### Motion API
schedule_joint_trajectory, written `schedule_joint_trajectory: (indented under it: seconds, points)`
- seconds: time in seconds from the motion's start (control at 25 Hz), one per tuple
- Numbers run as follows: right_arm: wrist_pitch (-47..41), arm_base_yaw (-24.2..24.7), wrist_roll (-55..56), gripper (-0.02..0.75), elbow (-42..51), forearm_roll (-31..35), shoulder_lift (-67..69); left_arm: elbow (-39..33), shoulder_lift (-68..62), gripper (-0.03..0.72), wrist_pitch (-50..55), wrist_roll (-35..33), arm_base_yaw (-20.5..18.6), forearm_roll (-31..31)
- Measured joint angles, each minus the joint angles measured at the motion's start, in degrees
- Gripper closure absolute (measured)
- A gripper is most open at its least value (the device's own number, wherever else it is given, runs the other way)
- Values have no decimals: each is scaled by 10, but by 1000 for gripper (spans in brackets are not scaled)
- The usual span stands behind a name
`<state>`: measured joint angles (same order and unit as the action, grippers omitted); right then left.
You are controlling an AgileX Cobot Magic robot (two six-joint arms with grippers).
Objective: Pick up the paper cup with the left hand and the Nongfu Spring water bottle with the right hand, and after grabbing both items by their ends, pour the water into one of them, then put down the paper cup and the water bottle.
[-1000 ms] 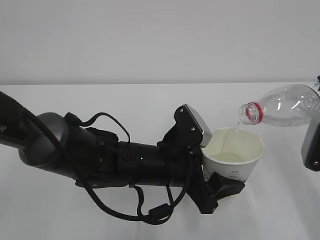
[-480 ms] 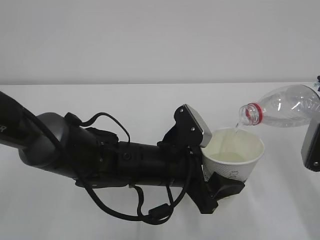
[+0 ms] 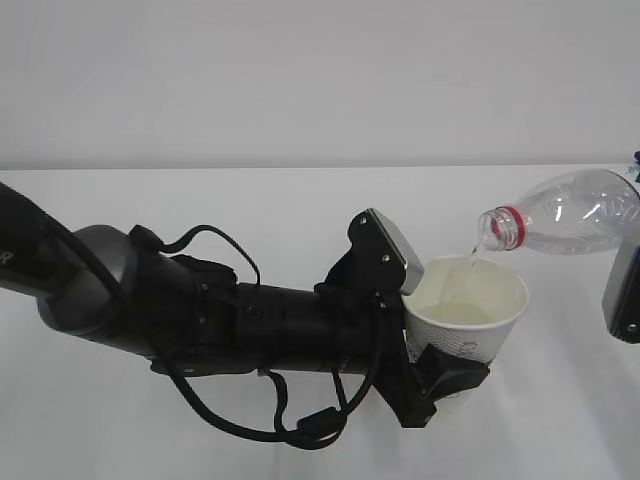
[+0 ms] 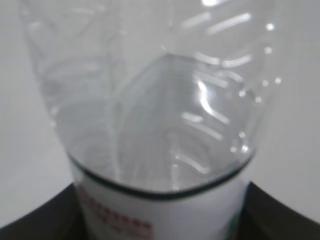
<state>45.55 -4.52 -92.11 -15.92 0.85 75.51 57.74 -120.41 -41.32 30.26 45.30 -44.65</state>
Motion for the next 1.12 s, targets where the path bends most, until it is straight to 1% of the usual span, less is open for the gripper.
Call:
schedule_joint_trajectory:
  seconds: [1.12]
  points:
    - [0,0,-2,306,0,0,0,0,0,160,0,0,0,0]
